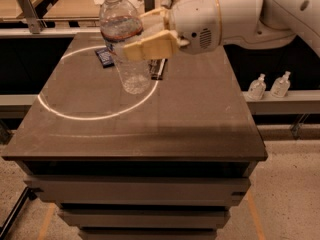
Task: Place water bottle upright
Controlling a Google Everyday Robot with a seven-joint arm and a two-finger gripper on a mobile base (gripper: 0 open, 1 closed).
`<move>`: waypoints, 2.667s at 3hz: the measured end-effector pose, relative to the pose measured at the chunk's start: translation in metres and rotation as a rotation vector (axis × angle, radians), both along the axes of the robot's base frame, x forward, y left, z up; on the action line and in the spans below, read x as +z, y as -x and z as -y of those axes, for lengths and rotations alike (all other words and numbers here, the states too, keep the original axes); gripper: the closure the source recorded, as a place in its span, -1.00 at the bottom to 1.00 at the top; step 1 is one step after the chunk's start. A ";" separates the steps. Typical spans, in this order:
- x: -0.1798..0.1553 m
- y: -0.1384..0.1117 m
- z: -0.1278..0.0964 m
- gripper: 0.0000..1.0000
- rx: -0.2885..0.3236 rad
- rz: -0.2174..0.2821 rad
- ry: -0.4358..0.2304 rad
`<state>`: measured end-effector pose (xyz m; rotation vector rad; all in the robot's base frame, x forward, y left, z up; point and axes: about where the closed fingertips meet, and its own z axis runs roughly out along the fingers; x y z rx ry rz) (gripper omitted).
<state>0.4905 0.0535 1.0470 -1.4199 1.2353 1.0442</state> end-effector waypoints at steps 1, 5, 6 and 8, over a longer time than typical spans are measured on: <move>-0.032 0.004 0.008 1.00 -0.097 -0.137 0.011; -0.114 0.013 0.037 -0.31 -0.096 -0.056 -0.061; -0.121 0.015 0.039 -0.76 -0.079 -0.013 -0.072; -0.128 0.012 0.045 -1.00 -0.053 -0.041 -0.075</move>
Offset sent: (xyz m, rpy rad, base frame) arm 0.0031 -0.0318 -0.0828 0.0217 0.2233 -0.1716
